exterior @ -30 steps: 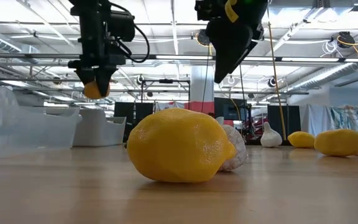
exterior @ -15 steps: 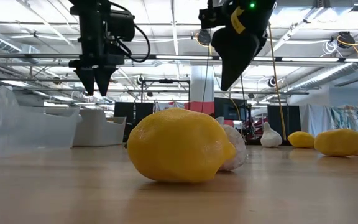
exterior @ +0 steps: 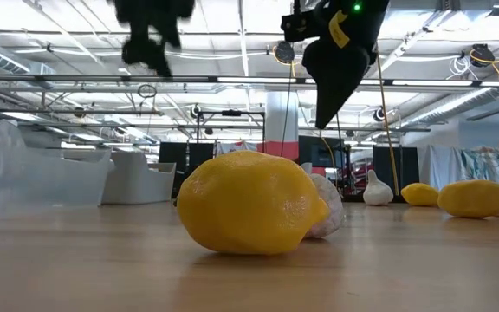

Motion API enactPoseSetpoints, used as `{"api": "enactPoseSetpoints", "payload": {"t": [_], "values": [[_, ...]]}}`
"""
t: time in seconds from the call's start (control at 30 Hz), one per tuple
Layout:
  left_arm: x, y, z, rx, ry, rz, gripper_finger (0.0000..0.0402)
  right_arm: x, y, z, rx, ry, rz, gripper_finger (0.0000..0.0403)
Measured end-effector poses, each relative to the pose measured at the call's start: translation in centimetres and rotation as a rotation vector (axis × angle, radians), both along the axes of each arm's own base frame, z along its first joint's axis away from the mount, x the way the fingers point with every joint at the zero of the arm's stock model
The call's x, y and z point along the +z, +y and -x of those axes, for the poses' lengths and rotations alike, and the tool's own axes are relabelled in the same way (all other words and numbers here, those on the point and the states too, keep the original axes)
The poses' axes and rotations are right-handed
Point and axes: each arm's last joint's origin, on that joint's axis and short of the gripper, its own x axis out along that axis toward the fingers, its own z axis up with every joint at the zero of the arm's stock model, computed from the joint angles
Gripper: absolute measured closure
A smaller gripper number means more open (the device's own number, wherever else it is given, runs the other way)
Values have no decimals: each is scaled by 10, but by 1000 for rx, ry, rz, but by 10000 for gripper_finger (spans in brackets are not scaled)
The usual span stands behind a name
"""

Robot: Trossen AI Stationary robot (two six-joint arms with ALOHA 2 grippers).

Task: Sort produce into baskets
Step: Put the yellow lemon into the gray bin

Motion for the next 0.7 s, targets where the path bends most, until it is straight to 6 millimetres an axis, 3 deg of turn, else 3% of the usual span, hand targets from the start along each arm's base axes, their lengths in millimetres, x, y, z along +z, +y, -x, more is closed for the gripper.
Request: {"api": "enactPoseSetpoints", "payload": {"t": [0.17, 0.3, 0.5, 0.7], "values": [[-2, -88, -4, -233, -205, -31, 114, 0, 6, 3, -1, 8, 2, 44], [-24, -137, 0, -294, -214, -230, 114, 0, 10, 5, -10, 7, -6, 44], [-77, -179, -15, -292, -167, -404, 114, -1, 13, 9, -41, 26, -44, 44], [-130, -194, -41, -373, -141, -491, 114, -1, 17, 13, -63, 30, -40, 44]]}}
